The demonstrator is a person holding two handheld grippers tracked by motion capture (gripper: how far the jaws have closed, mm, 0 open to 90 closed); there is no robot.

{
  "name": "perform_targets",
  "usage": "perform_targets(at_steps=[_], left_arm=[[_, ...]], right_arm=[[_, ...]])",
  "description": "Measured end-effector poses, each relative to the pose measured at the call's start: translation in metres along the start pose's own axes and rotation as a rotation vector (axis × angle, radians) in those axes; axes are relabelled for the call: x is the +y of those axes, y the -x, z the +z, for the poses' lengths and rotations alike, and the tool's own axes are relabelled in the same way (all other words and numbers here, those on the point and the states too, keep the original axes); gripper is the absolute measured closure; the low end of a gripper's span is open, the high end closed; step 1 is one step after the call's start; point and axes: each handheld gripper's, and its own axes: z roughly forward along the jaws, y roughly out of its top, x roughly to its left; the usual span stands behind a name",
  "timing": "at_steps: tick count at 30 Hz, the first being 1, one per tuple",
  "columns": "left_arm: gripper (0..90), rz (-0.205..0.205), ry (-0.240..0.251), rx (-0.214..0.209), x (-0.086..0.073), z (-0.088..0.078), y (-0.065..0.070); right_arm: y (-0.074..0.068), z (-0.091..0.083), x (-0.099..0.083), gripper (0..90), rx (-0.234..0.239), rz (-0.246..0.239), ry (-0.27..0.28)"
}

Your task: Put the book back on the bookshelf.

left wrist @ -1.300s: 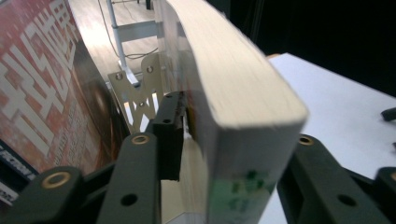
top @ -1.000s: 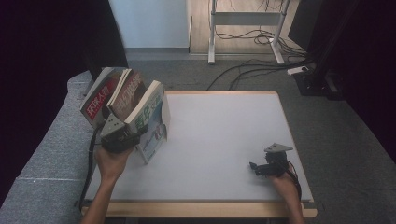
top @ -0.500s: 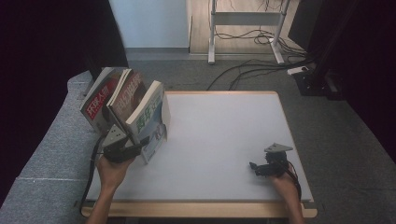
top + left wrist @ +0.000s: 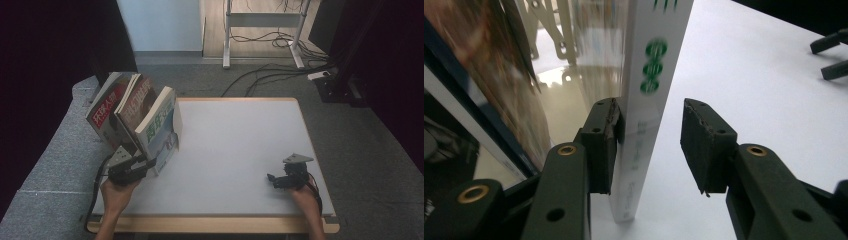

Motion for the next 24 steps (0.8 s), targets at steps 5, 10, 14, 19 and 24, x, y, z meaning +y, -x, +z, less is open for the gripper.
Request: perform_targets(at_steps=[5,10,14,19,24], left_arm=[[67.1,-0.002,-0.018,0.01,-0.005,0.002,-0.002],[70.5,0.009,-0.023,0.0,-0.004,0.004,-0.001],[70.2,0.039,-0.034,0.011,0.002,0.012,0.006],[70.0,0.051,-0.039,0.019,0.008,0.022,0.009],[69.7,0.044,-0.037,0.034,0.013,0.029,0.008]], right_arm=[[0.0,0.0,0.0,3.0,0.0,0.0,0.0],[0.0,0.0,0.0,3.0,0.0,0.0,0.0],[0.0,0.0,0.0,3.0,0.0,0.0,0.0],[0.0,0.0,0.0,3.0,0.0,0.0,0.0],[0.0,0.0,0.0,3.0,0.0,0.0,0.0]])
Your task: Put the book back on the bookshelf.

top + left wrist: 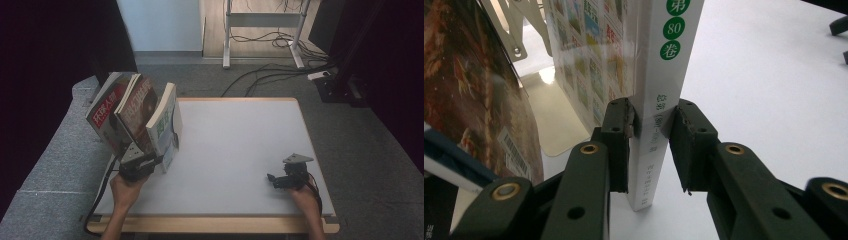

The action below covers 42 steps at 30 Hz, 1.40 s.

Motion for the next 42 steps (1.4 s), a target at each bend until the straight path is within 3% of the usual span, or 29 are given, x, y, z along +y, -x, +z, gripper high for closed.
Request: perform_targets(at_steps=[6,16,33,42], left_arm=[[69.4,-0.014,0.004,0.007,0.004,0.007,-0.006],[68.8,-0.004,-0.018,0.022,0.015,0.02,-0.008],[64.6,0.015,-0.016,0.024,0.022,0.036,-0.002],[51.5,0.037,-0.039,0.022,0.019,0.038,0.004]], right_arm=[[0.0,0.0,0.0,3.0,0.0,0.0,0.0],[0.0,0.0,0.0,3.0,0.0,0.0,0.0],[0.0,0.0,0.0,3.0,0.0,0.0,0.0],[0.0,0.0,0.0,3.0,0.001,-0.001,0.0]])
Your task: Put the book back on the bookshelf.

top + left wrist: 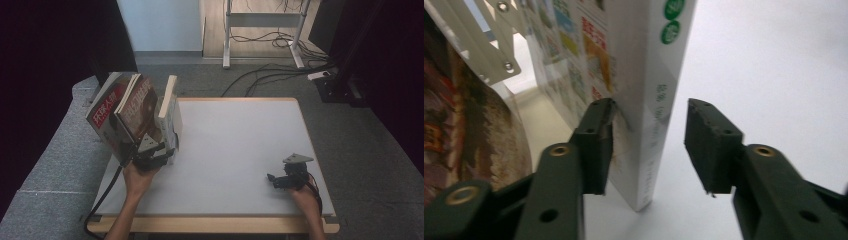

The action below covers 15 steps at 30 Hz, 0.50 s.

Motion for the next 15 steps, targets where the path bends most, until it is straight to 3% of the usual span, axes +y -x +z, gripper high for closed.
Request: perform_targets(at_steps=[6,9,11,15], left_arm=[[32.9,-0.007,0.011,-0.023,0.001,-0.003,0.001],[24.0,-0.017,0.02,-0.065,0.001,-0.006,0.002],[15.7,-0.016,0.019,-0.067,0.001,-0.008,0.005],[14.5,-0.016,0.008,-0.093,0.0,-0.012,0.007]], right_arm=[[0.0,0.0,0.0,3.0,0.0,0.0,0.0],[0.0,0.0,0.0,3.1,-0.001,-0.001,0.001],[0.0,0.0,0.0,3.1,-0.001,0.0,0.001],[0.0,0.0,0.0,3.1,-0.001,-0.001,0.001]])
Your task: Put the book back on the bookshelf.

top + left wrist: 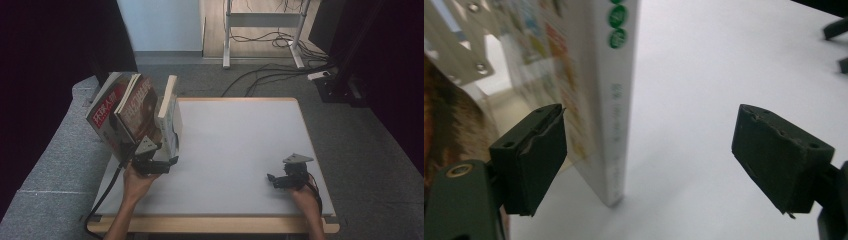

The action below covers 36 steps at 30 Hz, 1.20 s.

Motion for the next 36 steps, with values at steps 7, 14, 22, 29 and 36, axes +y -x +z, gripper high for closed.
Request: perform_targets(at_steps=[7,14,22,29,36], left_arm=[[14.1,-0.016,0.017,-0.034,-0.003,-0.014,0.003],[10.8,-0.005,0.025,-0.035,-0.01,-0.03,0.008],[1.3,0.03,-0.017,-0.017,-0.025,-0.032,0.013],[0.0,0.031,-0.041,-0.01,-0.039,-0.027,0.014],[0.0,0.035,-0.112,-0.018,-0.056,-0.011,0.014]], right_arm=[[0.0,0.0,0.0,3.1,-0.001,-0.001,0.0],[0.0,0.0,0.0,3.1,-0.001,-0.001,0.0],[0.0,0.0,0.0,3.1,-0.001,-0.002,0.0],[0.0,0.0,0.0,3.1,-0.001,-0.002,0.001],[0.0,0.0,0.0,3.2,-0.001,-0.002,0.001]])
